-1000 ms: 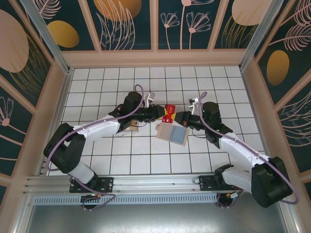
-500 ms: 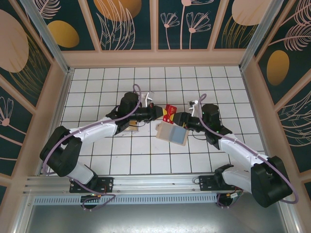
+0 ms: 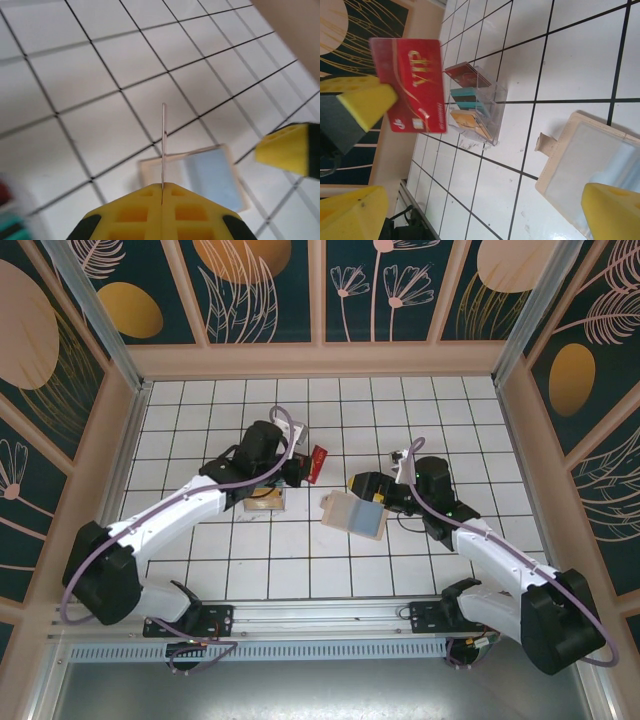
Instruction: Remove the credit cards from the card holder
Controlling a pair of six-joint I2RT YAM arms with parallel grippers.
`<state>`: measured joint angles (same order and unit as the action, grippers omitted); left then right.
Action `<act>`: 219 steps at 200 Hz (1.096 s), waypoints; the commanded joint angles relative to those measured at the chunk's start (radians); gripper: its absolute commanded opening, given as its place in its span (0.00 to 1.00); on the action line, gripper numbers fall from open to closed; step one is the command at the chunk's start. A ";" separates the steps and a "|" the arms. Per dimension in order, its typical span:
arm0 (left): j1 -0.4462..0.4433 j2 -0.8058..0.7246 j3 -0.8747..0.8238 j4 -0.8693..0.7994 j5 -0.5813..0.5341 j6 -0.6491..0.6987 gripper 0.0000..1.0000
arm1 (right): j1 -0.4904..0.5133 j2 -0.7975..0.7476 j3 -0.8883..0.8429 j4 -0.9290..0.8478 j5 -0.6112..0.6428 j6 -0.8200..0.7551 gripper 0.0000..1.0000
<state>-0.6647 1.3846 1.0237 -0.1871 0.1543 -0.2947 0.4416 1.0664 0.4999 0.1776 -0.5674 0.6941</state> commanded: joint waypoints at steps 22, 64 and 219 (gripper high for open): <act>0.000 -0.106 -0.099 -0.035 -0.212 0.444 0.00 | 0.029 0.006 0.048 -0.025 0.046 -0.027 0.99; 0.012 -0.081 -0.088 -0.116 -0.309 0.697 0.00 | 0.039 0.029 0.058 -0.012 0.050 -0.027 0.99; 0.091 0.022 -0.148 0.005 -0.387 1.140 0.00 | 0.037 0.028 0.031 0.006 0.078 -0.028 0.99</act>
<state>-0.5777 1.3869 0.8623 -0.2092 -0.2588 0.8024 0.4732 1.1099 0.5282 0.1596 -0.5121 0.6857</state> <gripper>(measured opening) 0.064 0.987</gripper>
